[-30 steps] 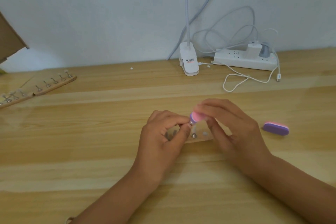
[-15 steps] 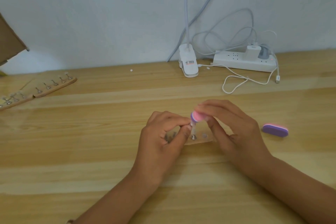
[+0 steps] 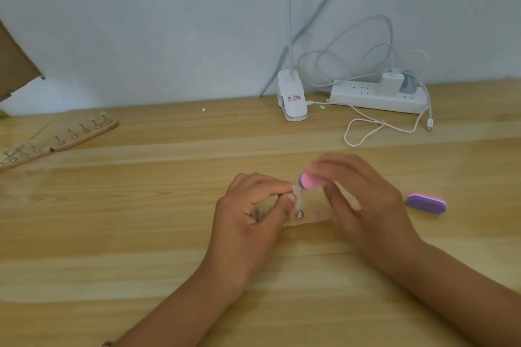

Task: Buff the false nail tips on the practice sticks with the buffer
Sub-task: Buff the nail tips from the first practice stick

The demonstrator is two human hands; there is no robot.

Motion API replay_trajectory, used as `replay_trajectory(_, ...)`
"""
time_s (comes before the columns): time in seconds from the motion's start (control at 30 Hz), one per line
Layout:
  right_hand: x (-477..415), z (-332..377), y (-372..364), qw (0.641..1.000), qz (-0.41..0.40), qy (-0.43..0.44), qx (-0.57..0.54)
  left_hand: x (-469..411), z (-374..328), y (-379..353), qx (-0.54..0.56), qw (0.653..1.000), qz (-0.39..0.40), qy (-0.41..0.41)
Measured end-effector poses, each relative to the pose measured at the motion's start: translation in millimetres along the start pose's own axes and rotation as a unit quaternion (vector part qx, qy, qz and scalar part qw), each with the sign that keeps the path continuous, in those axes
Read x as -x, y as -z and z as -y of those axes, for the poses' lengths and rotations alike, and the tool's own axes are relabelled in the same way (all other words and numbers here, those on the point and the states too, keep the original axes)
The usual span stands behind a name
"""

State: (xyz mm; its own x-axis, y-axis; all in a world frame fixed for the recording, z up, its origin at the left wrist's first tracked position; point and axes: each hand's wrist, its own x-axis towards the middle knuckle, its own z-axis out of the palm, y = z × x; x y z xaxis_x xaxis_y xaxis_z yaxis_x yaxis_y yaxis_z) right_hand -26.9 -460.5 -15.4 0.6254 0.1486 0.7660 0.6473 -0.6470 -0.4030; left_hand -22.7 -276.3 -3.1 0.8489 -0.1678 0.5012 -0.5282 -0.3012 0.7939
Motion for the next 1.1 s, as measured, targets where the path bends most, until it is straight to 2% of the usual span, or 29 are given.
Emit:
replay_trajectory(0.1, -5.2, -3.1, 5.6, 0.995, -0.031, -0.096, -0.025, 0.2, -1.3, 0.3, 0.026, 1.0, 0.006, 0.013)
replay_trajectory(0.3, -1.7, 10.8, 7.0, 0.97, -0.02, -0.181, -0.158, 0.1, -1.3, 0.6, 0.087, 0.994, 0.005, 0.072)
replay_trajectory(0.43, -0.2, 15.8, 10.8, 0.964, 0.017, -0.177, -0.196, -2.4, -3.2, -1.0, 0.116, 0.986, 0.012, 0.116)
replay_trajectory(0.6, 6.7, 23.7, 3.1, 0.975, 0.125, -0.133, -0.129, -0.1, -1.9, 0.0, 0.085, 0.993, 0.012, 0.084)
replay_trajectory(0.73, 1.8, 26.3, -2.5, 0.987, 0.1, -0.111, -0.061, -0.9, -1.5, 0.1, 0.081, 0.995, 0.012, 0.056)
replay_trajectory(0.87, 2.3, 25.2, -1.1, 0.985, 0.094, -0.13, -0.067, -1.2, -2.3, -1.5, 0.08, 0.995, 0.013, 0.055)
replay_trajectory(0.97, 0.7, 24.8, 0.2, 0.982, 0.098, -0.145, -0.078, -1.0, -2.9, -3.5, 0.029, 0.998, 0.013, 0.057)
replay_trajectory(1.1, -3.8, 14.0, 9.3, 0.971, 0.044, -0.206, -0.115, -0.3, 0.3, -5.2, -0.16, 0.987, 0.02, 0.02)
